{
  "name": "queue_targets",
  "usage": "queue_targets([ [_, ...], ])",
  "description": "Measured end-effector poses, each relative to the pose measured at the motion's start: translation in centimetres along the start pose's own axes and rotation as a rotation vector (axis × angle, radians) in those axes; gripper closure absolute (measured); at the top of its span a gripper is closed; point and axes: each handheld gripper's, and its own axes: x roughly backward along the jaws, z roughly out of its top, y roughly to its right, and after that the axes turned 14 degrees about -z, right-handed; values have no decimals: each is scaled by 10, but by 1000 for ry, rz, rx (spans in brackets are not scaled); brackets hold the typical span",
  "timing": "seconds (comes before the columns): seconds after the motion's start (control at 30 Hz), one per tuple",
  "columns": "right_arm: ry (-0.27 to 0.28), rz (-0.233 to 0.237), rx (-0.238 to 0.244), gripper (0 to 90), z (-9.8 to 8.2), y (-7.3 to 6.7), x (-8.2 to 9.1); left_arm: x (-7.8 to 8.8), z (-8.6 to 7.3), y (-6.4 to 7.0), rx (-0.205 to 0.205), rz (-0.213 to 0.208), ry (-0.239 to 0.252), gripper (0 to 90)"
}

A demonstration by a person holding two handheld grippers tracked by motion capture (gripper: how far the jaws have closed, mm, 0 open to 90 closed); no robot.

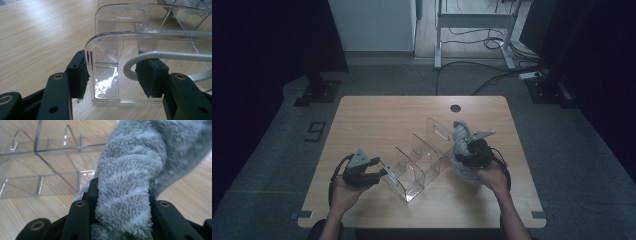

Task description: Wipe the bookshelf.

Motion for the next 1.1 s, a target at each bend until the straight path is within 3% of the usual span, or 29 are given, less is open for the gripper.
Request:
queue_targets([
  [0.33, 4, 13, 32, 630, 1, -13, 2, -1, 0, 1, 1, 11, 3, 450],
  [1.1, 2, 91, 137, 630, 7, -51, 7, -5, 1, 1, 15, 33, 17, 450],
])
